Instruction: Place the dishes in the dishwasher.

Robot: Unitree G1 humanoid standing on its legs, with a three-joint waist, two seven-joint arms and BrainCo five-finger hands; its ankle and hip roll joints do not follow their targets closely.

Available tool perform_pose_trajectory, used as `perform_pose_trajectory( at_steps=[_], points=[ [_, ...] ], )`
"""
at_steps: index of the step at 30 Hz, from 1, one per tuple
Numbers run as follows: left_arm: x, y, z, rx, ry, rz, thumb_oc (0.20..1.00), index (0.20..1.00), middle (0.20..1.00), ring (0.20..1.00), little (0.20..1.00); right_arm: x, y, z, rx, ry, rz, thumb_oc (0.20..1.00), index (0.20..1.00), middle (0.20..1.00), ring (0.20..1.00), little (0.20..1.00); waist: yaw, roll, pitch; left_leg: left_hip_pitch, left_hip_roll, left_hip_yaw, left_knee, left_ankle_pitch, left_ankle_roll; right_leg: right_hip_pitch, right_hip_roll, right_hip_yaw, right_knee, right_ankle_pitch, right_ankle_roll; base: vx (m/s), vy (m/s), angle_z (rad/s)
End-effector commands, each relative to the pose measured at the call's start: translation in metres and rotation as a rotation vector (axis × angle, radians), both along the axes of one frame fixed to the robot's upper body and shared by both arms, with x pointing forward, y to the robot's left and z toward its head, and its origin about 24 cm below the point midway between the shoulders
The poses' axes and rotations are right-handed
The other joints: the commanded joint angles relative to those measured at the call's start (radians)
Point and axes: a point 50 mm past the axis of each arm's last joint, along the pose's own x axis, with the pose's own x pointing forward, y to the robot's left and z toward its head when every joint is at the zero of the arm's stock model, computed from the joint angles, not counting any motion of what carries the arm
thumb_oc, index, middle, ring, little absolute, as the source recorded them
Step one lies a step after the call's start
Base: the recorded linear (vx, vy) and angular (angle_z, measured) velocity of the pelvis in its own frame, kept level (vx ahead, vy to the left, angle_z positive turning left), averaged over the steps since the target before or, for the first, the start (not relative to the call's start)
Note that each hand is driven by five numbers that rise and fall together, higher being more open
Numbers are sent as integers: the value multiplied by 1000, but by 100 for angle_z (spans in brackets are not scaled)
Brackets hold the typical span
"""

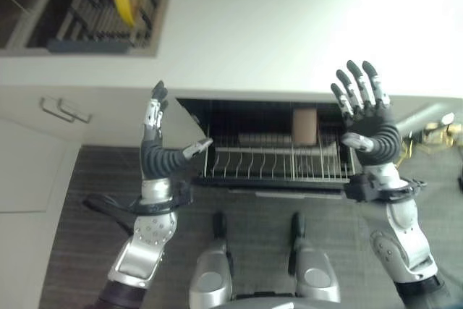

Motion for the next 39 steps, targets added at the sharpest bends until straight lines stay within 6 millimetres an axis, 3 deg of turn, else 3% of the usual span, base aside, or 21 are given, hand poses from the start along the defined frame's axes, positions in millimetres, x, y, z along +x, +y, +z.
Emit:
perform_pose_trajectory(
  at_steps=[1,4,6,11,16,17,25,31,32,39],
  points=[
    [5,-1,16,-138,-84,-276,1000,1000,1000,1000,1000,-5,4,17,-17,-187,43,1000,1000,1000,1000,1000,9,19,-71,53,47,107,38,-41,9,7,-68,-35,102,-72,47,43,20,23],
    [9,-11,20,-264,-124,-405,1000,1000,1000,1000,1000,-2,15,24,-87,-243,9,1000,1000,1000,1000,1000,26,21,-133,118,47,79,-12,-47,9,87,-56,-54,44,-67,40,43,-23,8],
    [15,-20,19,-289,-93,-441,1000,1000,1000,1000,1000,6,22,20,-102,-184,-4,1000,1000,1000,1000,1000,35,18,-162,136,54,63,-25,-52,2,130,-50,-70,9,-62,38,-6,-49,2],
    [27,-17,-5,-319,116,-399,1000,1000,1000,1000,1000,21,20,-5,-114,29,44,1000,1000,1000,1000,1000,32,16,-189,157,57,56,-25,-58,-5,155,-41,-72,-23,-49,34,-6,-15,16],
    [23,6,-21,-157,196,-202,1000,1000,1000,1000,1000,31,11,-32,-154,183,24,1000,1000,1000,1000,1000,46,9,-200,170,65,66,-25,-60,-10,163,-43,-85,-32,-45,36,6,-8,3],
    [23,20,-27,-99,229,-143,1000,1000,1000,1000,1000,33,2,-46,-134,249,-6,1000,1000,1000,1000,1000,52,5,-202,170,65,55,-25,-61,-9,167,-40,-86,-27,-49,35,18,-22,10],
    [12,52,-54,-3,341,41,1000,1000,1000,1000,1000,28,-21,-85,-117,379,-78,1000,1000,1000,1000,1000,49,7,-195,169,68,50,-25,-60,-14,166,-41,-89,-20,-51,37,9,2,11],
    [7,58,-49,28,296,58,1000,1000,1000,1000,1000,22,-29,-85,-134,356,-80,1000,1000,1000,1000,1000,45,8,-189,166,68,52,-25,-61,-17,161,-49,-94,-23,-44,44,0,0,0],
    [30,24,-10,-15,120,-163,1000,1000,1000,1000,1000,28,-32,-34,-49,137,-54,1000,1000,1000,1000,1000,-13,4,-204,140,-120,2,-25,-87,65,82,136,76,11,-81,-35,24,-23,7],
    [27,24,-18,-18,149,-145,1000,1000,1000,1000,1000,22,-31,-36,42,143,-81,1000,1000,1000,1000,1000,-23,6,-223,166,-125,26,-24,-101,80,107,142,92,-15,-72,-42,34,-22,-4]
  ],
)
